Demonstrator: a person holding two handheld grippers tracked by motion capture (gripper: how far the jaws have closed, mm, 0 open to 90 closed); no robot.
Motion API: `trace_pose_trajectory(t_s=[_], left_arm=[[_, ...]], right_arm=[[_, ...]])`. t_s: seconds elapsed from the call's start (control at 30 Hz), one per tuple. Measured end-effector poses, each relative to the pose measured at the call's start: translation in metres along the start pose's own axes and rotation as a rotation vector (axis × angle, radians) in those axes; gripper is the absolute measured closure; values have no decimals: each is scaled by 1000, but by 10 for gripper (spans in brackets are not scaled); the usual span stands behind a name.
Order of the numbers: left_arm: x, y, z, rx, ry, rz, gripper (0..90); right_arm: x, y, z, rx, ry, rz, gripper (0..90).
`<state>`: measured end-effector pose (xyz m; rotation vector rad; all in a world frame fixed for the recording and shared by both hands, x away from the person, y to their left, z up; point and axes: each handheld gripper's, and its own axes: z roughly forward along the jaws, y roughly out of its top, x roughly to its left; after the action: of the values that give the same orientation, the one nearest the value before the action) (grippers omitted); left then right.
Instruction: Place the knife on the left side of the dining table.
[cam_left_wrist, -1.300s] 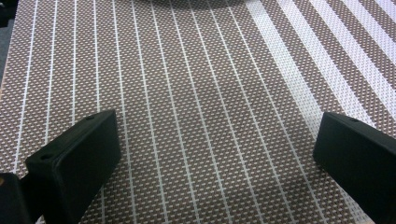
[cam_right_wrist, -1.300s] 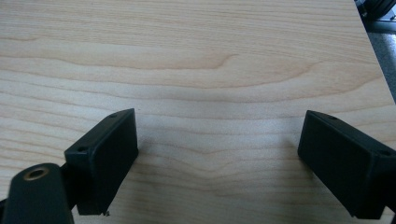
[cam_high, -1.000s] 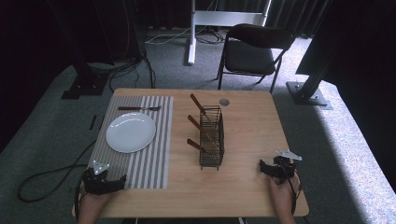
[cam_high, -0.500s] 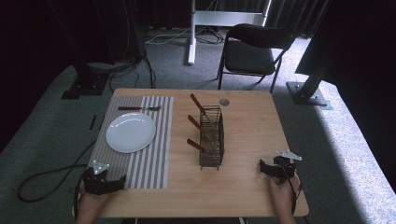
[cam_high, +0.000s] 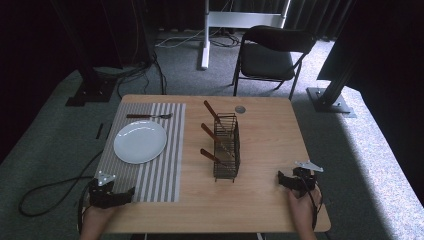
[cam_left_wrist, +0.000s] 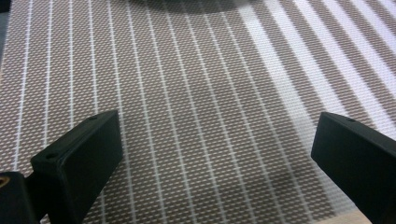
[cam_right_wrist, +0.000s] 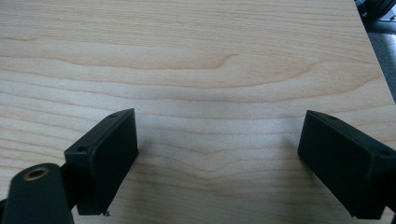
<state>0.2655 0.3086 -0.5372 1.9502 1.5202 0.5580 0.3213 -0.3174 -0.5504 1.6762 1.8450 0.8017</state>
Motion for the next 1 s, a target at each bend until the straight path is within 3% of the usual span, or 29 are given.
trace_pose_trajectory(t_s=[0.2, 0.6, 1.0], left_arm=[[-7, 7, -3, -11, -23, 30, 23], [-25, 29, -8, -30, -113, 76, 36], [-40, 58, -11, -61, -156, 134, 37]], right_arm=[[0, 0, 0, 0, 0, -1, 113], [0, 0, 0, 0, 0, 0, 114], [0, 0, 0, 0, 0, 0, 114]])
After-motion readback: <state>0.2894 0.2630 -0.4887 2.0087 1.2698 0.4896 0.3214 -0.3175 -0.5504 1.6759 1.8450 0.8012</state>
